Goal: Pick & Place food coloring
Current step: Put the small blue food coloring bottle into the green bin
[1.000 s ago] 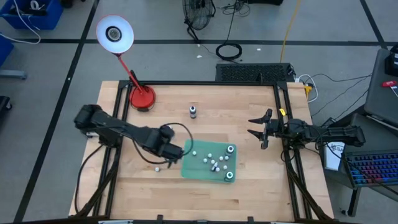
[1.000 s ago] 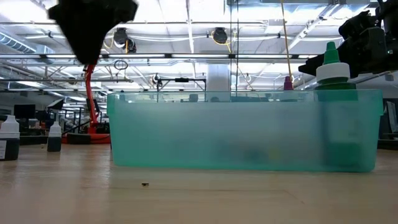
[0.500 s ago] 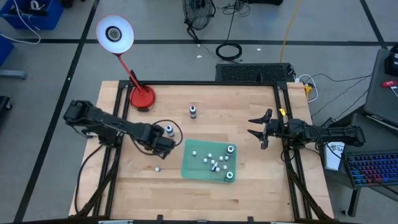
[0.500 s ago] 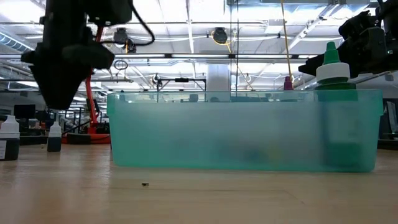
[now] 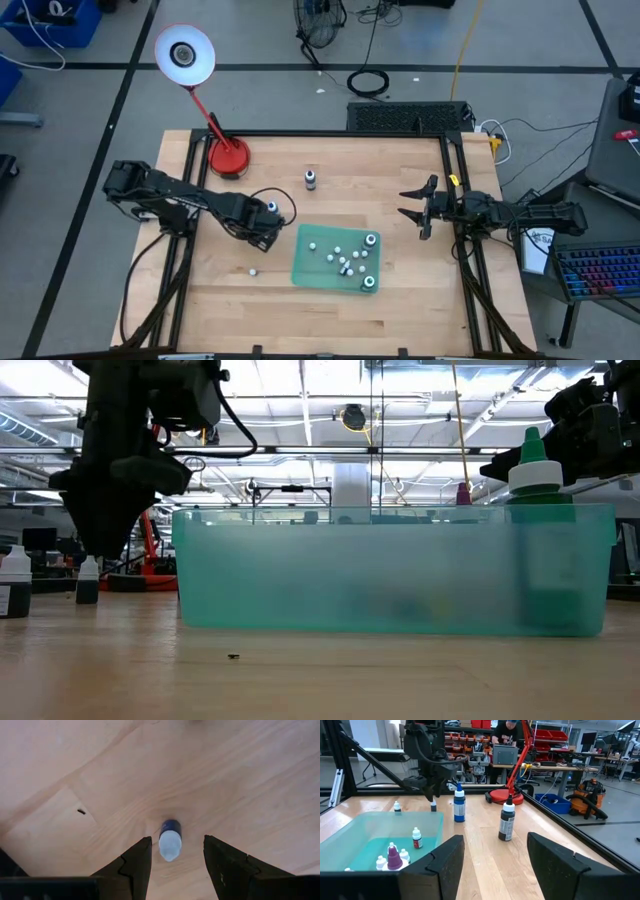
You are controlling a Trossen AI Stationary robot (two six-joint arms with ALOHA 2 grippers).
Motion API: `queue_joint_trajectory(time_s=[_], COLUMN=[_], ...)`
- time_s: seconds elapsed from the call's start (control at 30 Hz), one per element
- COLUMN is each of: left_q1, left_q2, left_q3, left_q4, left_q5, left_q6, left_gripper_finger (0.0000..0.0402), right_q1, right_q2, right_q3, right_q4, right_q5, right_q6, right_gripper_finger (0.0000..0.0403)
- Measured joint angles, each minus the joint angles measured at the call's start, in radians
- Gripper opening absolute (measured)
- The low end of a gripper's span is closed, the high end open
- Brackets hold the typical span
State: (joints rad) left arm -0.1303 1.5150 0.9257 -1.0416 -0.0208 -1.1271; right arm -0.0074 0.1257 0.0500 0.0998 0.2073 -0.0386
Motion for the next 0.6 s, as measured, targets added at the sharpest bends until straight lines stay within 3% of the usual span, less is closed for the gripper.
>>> queue_joint_trajectory(time_s=[0.6], left_q1=[-0.043], left_q2=[0.056], left_q3=[0.0], left_q4=[0.001], left_q5=[-0.001], left_q6=[-0.063], left_gripper_finger=[0.0182], right_q1=[0.0], right_q2=[0.0], right_q3=[0.0], right_q4=[0.0], right_q5=[0.0], right_q6=[0.0], right_gripper_finger=[0.0206])
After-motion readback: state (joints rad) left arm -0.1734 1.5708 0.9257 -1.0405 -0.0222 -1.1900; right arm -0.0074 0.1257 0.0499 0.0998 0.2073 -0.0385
